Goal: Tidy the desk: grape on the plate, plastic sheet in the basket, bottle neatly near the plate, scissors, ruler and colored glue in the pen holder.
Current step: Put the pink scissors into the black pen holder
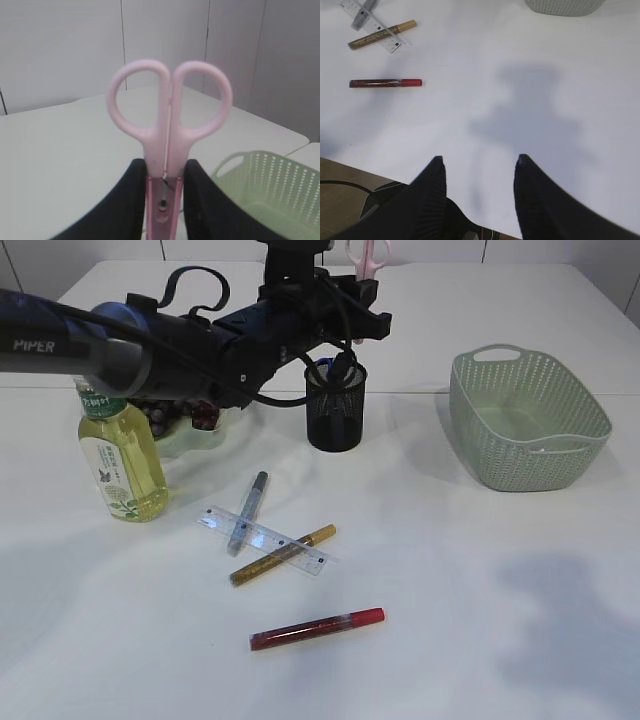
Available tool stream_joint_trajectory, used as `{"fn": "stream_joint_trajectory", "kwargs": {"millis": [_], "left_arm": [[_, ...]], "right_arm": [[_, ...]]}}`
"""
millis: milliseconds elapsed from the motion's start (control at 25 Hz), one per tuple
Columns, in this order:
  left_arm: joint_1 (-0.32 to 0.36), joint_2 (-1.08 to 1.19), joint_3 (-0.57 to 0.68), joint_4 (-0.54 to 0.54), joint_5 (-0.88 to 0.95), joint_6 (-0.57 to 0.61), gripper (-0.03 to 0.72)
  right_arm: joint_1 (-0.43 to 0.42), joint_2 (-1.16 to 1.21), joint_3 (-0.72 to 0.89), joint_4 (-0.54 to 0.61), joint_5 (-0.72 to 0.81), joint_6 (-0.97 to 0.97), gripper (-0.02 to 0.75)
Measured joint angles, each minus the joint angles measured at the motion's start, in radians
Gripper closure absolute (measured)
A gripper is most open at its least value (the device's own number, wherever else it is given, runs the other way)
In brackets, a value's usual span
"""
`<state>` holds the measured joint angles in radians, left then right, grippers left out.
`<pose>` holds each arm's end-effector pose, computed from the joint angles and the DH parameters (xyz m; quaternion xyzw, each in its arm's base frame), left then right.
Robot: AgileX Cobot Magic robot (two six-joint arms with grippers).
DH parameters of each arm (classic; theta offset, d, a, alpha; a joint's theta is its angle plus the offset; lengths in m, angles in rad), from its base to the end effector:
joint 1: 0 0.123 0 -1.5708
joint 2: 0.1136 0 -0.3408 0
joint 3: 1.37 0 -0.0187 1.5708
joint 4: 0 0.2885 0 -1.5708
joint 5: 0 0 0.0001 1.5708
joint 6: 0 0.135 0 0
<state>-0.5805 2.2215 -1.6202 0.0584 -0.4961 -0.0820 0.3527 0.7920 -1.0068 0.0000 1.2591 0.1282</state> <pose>0.5257 -0.3493 0.2408 0.2031 0.6842 -0.2202 0.6650 0.1288 0.0474 0.3844 -0.1068 0.9473 0.0719 0.2934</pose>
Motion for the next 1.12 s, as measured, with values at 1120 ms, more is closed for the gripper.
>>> {"fn": "stream_joint_trajectory", "kwargs": {"millis": [1120], "left_arm": [[0.053,0.148,-0.019,-0.082,-0.126,-0.004,0.515]], "right_arm": [[0.000,0.000,0.000,-0.031,-0.046,-0.002,0.374]]}}
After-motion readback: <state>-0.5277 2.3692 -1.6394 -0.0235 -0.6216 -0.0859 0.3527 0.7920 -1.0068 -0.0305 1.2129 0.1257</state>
